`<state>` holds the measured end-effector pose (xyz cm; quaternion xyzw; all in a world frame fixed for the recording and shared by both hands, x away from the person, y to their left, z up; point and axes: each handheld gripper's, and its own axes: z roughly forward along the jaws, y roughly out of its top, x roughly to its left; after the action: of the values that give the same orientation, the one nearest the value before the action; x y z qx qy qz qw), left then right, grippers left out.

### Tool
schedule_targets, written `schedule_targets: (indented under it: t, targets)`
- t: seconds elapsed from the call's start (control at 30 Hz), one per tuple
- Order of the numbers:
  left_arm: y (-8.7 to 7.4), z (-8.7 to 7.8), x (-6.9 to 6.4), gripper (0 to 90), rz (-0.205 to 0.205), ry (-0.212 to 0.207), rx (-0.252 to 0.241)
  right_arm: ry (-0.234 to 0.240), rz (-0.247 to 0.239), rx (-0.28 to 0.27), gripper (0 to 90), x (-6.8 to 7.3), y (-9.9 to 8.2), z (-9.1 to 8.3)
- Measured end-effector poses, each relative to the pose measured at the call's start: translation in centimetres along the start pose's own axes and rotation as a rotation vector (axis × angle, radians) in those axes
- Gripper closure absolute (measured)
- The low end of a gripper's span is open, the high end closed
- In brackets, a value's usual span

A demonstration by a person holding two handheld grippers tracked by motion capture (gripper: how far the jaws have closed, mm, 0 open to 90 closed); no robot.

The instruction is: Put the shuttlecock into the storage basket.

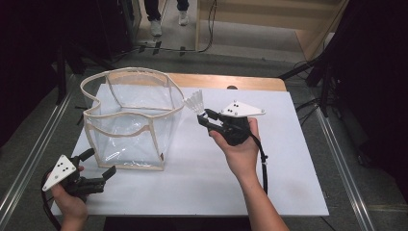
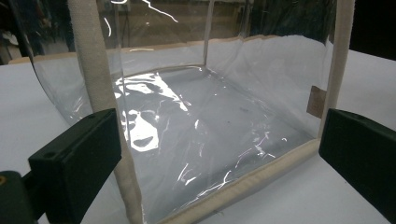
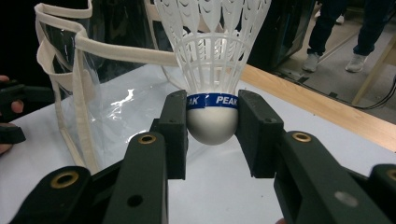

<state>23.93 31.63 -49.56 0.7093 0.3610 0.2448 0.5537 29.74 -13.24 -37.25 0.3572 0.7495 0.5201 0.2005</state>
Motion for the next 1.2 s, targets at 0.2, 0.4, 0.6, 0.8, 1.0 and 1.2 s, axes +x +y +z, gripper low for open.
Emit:
schedule_targets:
  t: [0.2, 0.4, 0.6, 0.8, 1.0, 1.2]
  targets:
    - [0.0, 0.0, 0.0, 0.0, -0.001, -0.001, -0.002, 0.002, -0.004, -0.004, 62.8, 0.1, 0.5, 0.4]
    - [0.0, 0.0, 0.0, 0.0, -0.004, -0.001, -0.004, 0.008, -0.012, -0.010, 62.8, 0.3, 0.9, 0.7]
    - [0.0, 0.0, 0.0, 0.0, -0.005, -0.004, -0.004, 0.016, -0.021, -0.018, 62.8, 0.6, 1.5, 1.0]
    - [0.0, 0.0, 0.1, 0.0, -0.006, -0.005, -0.004, 0.020, -0.031, -0.017, 62.8, 0.8, 2.0, 1.4]
    - [0.0, 0.0, 0.1, 0.0, -0.008, -0.003, -0.005, 0.025, -0.039, -0.019, 62.8, 1.0, 2.5, 1.8]
    - [0.0, -0.1, 0.1, 0.0, -0.008, -0.003, -0.006, 0.030, -0.043, -0.023, 62.8, 1.3, 3.0, 2.1]
